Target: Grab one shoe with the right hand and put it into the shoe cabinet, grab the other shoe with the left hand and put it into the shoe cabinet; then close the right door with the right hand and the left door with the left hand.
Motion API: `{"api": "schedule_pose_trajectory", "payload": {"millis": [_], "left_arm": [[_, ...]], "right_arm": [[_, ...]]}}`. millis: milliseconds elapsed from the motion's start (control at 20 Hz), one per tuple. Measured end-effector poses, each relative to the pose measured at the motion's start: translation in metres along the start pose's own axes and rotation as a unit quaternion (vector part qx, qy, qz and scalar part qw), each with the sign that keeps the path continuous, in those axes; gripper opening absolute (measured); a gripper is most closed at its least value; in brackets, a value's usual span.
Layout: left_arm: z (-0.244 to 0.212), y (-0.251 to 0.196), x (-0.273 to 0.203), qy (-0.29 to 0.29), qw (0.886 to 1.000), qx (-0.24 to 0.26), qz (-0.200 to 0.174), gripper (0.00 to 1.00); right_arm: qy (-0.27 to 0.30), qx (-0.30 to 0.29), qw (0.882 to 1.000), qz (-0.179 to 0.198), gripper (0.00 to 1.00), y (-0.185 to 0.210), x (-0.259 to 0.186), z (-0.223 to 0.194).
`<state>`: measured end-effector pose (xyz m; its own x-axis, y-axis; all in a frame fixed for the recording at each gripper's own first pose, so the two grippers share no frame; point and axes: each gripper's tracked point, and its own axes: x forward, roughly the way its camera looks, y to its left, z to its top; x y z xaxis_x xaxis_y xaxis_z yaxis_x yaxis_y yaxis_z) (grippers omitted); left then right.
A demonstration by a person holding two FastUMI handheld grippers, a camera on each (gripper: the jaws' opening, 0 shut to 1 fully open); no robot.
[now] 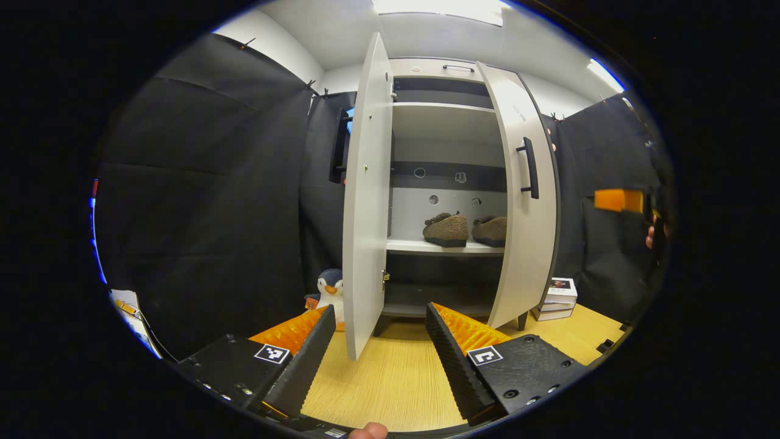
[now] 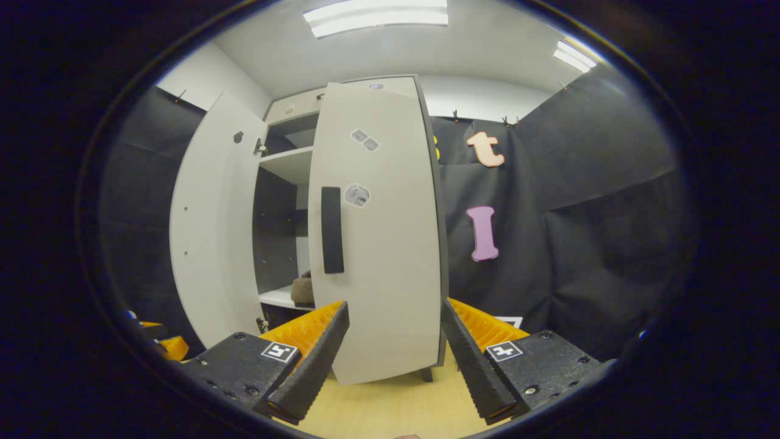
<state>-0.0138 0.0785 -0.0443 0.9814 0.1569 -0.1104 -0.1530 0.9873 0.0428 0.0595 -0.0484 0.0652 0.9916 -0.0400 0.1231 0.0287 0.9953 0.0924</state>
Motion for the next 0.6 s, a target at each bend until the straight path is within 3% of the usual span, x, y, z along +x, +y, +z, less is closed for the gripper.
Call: {"api": "schedule_pose_trajectory", "payload": {"millis": [300,600], "left_arm": [[0.019,0.028,0.012,-0.021,0.999,0.001,0.027,0.90],[0.040,0.070,0.021,-0.028,0.997,0.001,0.072,0.90]], "right_arm": [[0.034,-0.030,0.999,-0.002,0.97,0.024,-0.051,-0.091],[0.074,-0.034,0.996,0.035,0.97,0.067,-0.076,-0.126]]}}
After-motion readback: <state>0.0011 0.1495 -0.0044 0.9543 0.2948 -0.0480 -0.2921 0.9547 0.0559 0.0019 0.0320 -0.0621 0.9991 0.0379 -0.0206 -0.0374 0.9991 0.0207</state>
